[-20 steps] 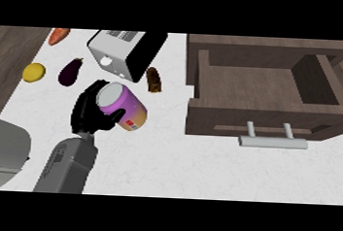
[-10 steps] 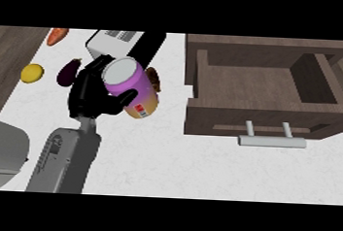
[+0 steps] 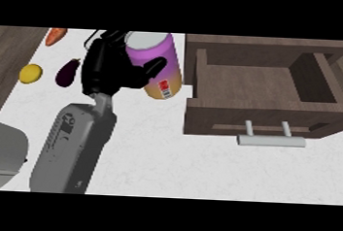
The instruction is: Pick up the can, place it into the drawer and close the drawer
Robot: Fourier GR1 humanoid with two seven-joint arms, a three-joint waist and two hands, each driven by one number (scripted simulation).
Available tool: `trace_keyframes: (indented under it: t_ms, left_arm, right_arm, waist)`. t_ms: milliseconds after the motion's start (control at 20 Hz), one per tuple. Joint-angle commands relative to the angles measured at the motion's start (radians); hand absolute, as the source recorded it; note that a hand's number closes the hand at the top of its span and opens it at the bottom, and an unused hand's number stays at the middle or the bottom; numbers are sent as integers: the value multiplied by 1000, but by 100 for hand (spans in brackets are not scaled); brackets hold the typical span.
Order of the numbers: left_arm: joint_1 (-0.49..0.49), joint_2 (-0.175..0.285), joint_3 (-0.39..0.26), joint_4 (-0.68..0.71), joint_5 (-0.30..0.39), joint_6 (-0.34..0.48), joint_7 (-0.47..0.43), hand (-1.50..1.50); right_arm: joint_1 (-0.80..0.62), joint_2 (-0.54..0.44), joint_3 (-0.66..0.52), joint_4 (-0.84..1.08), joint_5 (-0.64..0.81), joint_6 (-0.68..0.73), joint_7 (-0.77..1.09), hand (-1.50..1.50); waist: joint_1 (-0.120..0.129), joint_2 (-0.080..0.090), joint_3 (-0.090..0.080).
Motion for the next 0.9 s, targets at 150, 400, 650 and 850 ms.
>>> trace_keyframes:
  t_ms: [150,400,650,850]
  left_arm:
    - [-238,-3,-11,147,5,112,46,150]
    - [-317,-3,-65,256,39,160,-3,150]
    - [-401,-3,-121,384,105,216,-76,150]
    - [-476,-3,-142,458,151,245,-74,150]
  right_arm:
    - [44,5,16,-11,-10,9,-20,-150]
    - [10,-19,3,-33,-26,-23,35,-150]
    - [-64,2,47,36,58,-27,11,-150]
    - [-87,-47,-1,42,-7,-43,33,-150]
  waist:
    - [-12,1,0]
    - [-12,2,0]
    - [-12,4,0]
    - [-15,4,0]
